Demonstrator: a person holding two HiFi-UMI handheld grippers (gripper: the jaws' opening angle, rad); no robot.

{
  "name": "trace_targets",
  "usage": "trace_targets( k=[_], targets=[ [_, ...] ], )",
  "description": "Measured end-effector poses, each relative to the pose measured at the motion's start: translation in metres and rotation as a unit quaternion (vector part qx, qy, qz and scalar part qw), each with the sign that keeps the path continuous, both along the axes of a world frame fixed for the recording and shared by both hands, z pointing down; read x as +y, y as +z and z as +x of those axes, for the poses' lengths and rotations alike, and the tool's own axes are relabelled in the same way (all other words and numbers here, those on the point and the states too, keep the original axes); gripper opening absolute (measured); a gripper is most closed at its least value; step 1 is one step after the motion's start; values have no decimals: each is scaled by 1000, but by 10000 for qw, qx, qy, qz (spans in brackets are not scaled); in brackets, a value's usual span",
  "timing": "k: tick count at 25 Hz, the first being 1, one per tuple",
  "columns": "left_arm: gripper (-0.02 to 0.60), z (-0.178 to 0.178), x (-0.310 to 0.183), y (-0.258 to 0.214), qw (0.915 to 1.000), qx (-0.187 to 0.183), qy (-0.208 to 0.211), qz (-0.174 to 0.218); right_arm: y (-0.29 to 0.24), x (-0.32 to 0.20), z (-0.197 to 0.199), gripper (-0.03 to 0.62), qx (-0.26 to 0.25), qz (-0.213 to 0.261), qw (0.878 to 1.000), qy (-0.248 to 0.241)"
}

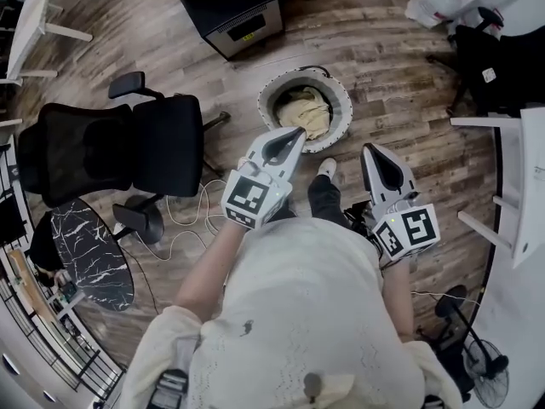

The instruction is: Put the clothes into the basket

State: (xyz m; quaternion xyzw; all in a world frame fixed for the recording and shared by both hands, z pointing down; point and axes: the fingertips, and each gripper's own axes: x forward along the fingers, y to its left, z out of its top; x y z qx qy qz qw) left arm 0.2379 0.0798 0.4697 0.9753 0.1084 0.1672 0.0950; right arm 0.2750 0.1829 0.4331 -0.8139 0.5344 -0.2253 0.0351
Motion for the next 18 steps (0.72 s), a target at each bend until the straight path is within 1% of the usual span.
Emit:
trace_targets(
  k=[4, 8, 11, 14, 18],
  targets=[
    [20, -3, -10, -39, 9988, 411, -178, 178, -26, -9, -2, 9, 193, 149, 9997, -77],
    [20, -10, -18, -78, 9965, 743, -316, 230, -47, -13, -2, 8, 310, 275, 9991, -28],
    [20, -13, -22, -107, 9936, 1027, -391, 244, -65, -17, -5, 8, 446, 409, 9981, -114],
    [20, -19, -25, -124, 9929, 1065, -432, 293, -81, -19, -9, 8, 588, 526, 9968, -158],
    [20, -28, -26, -138, 9925, 1077, -484, 333, -102, -19, -12, 8, 735, 667, 9950, -86]
  ],
)
